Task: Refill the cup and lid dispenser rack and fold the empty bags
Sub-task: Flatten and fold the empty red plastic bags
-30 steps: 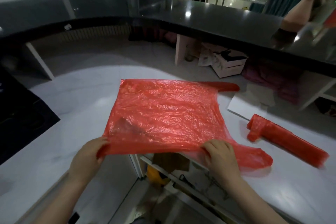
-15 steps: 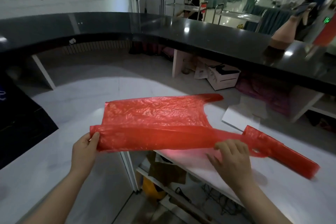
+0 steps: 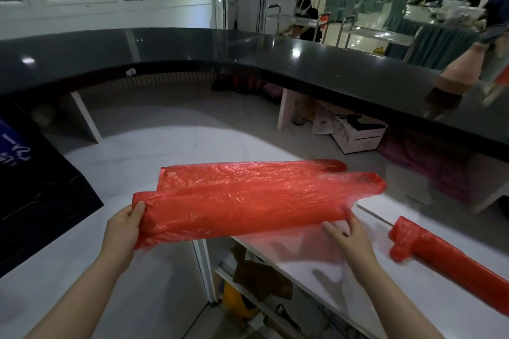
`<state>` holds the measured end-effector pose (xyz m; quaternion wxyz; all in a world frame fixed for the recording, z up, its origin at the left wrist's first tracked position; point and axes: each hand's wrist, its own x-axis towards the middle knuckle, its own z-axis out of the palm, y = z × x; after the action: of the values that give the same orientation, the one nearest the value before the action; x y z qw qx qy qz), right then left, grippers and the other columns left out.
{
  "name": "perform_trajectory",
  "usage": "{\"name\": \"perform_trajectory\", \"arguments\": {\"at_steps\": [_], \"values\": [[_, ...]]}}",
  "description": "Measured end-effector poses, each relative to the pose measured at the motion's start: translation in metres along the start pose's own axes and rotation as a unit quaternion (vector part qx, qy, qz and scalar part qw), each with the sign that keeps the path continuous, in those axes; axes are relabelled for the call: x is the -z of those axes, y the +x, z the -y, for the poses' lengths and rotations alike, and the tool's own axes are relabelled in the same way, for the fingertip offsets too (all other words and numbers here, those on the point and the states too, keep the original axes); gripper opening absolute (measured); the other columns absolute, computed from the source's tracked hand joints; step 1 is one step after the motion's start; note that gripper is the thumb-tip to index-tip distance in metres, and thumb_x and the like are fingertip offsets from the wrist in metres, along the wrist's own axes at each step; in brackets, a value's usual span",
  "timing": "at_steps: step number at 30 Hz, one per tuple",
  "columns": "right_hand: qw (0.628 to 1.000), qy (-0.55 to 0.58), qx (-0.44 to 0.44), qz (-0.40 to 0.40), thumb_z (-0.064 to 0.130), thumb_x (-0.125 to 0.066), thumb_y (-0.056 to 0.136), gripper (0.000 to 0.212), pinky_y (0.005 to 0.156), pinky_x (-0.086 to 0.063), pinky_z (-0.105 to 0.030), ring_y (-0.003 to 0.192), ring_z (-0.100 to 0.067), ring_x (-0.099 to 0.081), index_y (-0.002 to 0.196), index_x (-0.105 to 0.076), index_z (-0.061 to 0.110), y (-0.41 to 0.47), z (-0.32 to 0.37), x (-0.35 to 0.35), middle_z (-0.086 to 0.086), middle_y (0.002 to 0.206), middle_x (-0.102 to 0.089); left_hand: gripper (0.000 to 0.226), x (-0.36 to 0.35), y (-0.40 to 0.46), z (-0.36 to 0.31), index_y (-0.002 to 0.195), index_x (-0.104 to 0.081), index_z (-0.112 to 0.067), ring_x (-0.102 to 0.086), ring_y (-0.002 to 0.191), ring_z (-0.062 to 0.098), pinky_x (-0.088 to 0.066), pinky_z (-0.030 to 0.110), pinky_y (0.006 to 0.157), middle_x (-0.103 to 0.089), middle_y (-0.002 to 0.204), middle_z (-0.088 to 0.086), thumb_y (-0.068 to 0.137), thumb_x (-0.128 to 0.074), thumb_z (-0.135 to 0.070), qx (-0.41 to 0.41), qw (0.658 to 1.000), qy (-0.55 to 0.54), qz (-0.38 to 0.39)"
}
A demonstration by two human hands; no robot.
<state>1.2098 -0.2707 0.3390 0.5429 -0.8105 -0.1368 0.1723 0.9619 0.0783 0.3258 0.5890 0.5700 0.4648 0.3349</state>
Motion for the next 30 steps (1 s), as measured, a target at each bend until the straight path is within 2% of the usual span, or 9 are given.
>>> {"name": "perform_trajectory", "arguments": {"at_steps": [2,5,8,10,14,16,17,22,30], "values": [[1.0,0.007,-0.007,0.026,0.033,-0.072,0.082,0.057,0.094,-0.044,-0.034,0.112,-0.015,-0.054,0.133,-0.048,0.022,0.014,0.01,-0.005,0.006,0.124,-0.056,0.023,0.006,0.008,-0.003,0.096,-0.067,-0.021,-0.069,0.068,0.014,-0.054,0.026,0.046,-0.07,0.084,-0.002,0.097,-0.051,-0.037,0.001,1.0,0.002,0.004],[0.999,-0.032,0.025,0.013,0.024,-0.073,0.083,0.025,0.071,-0.046,-0.018,0.092,-0.008,-0.063,0.105,-0.062,0.026,0.026,0.013,-0.013,0.007,0.096,-0.068,0.032,0.017,0.023,-0.009,0.09,-0.073,-0.022,-0.071,0.079,0.021,-0.056,0.04,0.07,-0.075,0.088,0.004,0.093,-0.054,-0.048,0.018,0.999,-0.009,0.035],[0.995,-0.067,0.06,-0.047,0.022,-0.071,0.085,0.023,0.064,-0.038,-0.01,0.081,0.004,-0.058,0.106,-0.061,0.025,0.035,0.014,-0.018,0.02,0.086,-0.063,0.047,0.027,0.035,-0.011,0.089,-0.075,-0.021,-0.07,0.071,0.015,-0.051,0.036,0.07,-0.074,0.08,-0.001,0.083,-0.051,-0.061,0.016,0.995,0.019,0.095],[0.993,-0.077,0.058,-0.064,0.02,-0.069,0.086,0.021,0.066,-0.041,-0.015,0.082,-0.003,-0.061,0.106,-0.062,0.021,0.042,0.013,-0.02,0.015,0.084,-0.065,0.057,0.033,0.037,-0.006,0.083,-0.074,-0.01,-0.065,0.061,0.014,-0.049,0.033,0.066,-0.07,0.072,0.001,0.076,-0.051,-0.062,0.043,0.987,0.057,0.143],[0.988,-0.128,0.054,-0.072,0.019,-0.067,0.088,0.023,0.075,-0.042,-0.031,0.091,-0.026,-0.063,0.108,-0.062,0.008,0.054,0.004,-0.026,-0.004,0.093,-0.068,0.034,0.043,0.029,-0.001,0.092,-0.078,-0.023,-0.071,0.09,0.016,-0.051,0.029,0.083,-0.075,0.096,0.003,0.085,-0.058,-0.051,-0.008,0.957,0.138,0.256],[0.984,-0.15,0.043,-0.09,0.021,-0.065,0.089,0.028,0.076,-0.039,-0.031,0.097,-0.033,-0.062,0.111,-0.061,0.004,0.057,0.001,-0.028,-0.012,0.1,-0.068,0.012,0.042,0.025,-0.007,0.093,-0.078,-0.027,-0.07,0.092,0.008,-0.051,0.018,0.078,-0.075,0.098,-0.003,0.087,-0.069,-0.022,-0.022,0.934,0.171,0.313],[0.982,-0.157,0.038,-0.095,0.021,-0.066,0.089,0.03,0.077,-0.039,-0.031,0.098,-0.034,-0.062,0.112,-0.061,0.002,0.059,0.001,-0.029,-0.014,0.103,-0.068,0.019,0.039,0.024,-0.008,0.093,-0.077,-0.023,-0.07,0.091,0.008,-0.051,0.015,0.076,-0.075,0.097,-0.003,0.084,-0.071,-0.008,-0.028,0.924,0.197,0.327],[0.993,-0.101,0.026,-0.054,0.023,-0.067,0.088,0.027,0.08,-0.043,-0.032,0.092,-0.021,-0.06,0.112,-0.064,0.011,0.061,0.008,-0.028,0.0,0.097,-0.066,0.01,0.022,0.034,-0.01,0.077,-0.075,-0.011,-0.059,0.058,0.004,-0.045,0.018,0.06,-0.071,0.068,-0.006,0.085,-0.07,-0.014,-0.088,0.93,0.284,0.215],[0.995,0.003,0.067,-0.077,0.0,-0.066,0.085,0.015,0.064,-0.051,-0.022,0.081,-0.017,-0.066,0.095,-0.067,0.011,0.059,0.028,-0.021,-0.003,0.088,-0.07,0.02,0.004,0.056,-0.02,0.086,-0.072,-0.014,-0.07,0.069,0.019,-0.053,0.014,0.064,-0.074,0.075,0.002,0.088,-0.061,0.002,-0.104,0.976,0.104,0.162]]}}
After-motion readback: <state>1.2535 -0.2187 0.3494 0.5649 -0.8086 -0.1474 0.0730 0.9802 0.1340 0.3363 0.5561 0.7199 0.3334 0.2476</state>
